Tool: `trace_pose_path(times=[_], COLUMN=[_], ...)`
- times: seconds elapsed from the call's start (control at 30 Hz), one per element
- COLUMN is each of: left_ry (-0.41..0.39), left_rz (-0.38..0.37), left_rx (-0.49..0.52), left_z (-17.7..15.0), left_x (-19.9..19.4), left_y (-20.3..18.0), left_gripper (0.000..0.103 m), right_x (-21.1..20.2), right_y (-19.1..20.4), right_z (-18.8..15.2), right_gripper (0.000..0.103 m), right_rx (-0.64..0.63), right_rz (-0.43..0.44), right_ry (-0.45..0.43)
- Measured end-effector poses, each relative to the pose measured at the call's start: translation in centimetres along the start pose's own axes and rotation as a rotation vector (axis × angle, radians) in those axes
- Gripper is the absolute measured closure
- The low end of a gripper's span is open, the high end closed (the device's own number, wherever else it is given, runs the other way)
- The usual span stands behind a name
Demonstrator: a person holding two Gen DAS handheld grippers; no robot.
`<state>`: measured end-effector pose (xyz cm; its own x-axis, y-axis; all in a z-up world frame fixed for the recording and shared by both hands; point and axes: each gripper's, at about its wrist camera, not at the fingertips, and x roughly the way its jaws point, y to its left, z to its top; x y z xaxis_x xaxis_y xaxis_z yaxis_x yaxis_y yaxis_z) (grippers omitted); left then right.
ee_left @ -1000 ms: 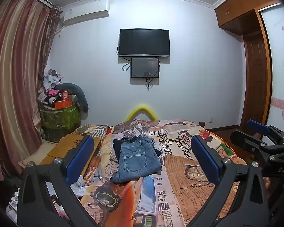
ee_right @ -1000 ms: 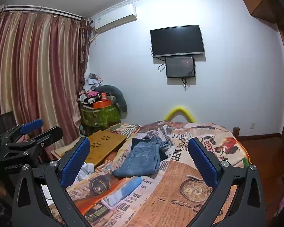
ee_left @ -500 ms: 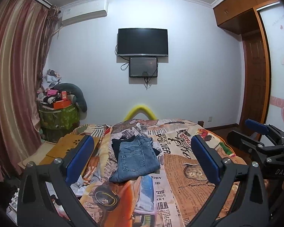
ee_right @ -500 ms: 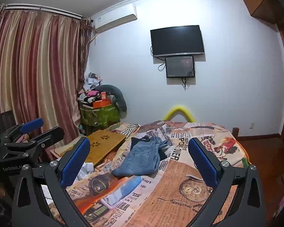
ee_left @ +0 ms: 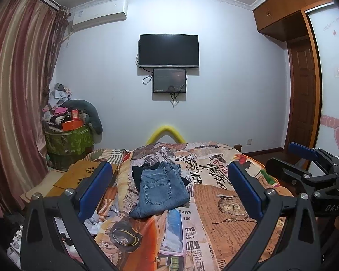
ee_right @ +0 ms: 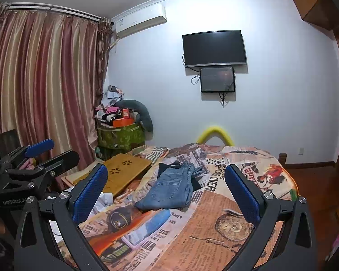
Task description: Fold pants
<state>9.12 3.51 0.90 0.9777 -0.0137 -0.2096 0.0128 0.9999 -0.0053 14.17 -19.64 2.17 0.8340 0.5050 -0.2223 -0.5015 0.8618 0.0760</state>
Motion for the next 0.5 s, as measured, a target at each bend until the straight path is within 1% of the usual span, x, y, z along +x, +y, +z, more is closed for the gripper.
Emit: trace_pose_path(times=[0.5], left_ry=[0.013], left_rz=[0.001], left_rx=[-0.029], left_z=[-0.59], left_x=[0.59], left_y=[0.93], left_gripper=[0.0], right_x=[0.6], right_y=[0.22], right_z=[-0.27], right_gripper=[0.0], right_rx=[-0.004], right_rz=[0.009], right_ry=[0.02])
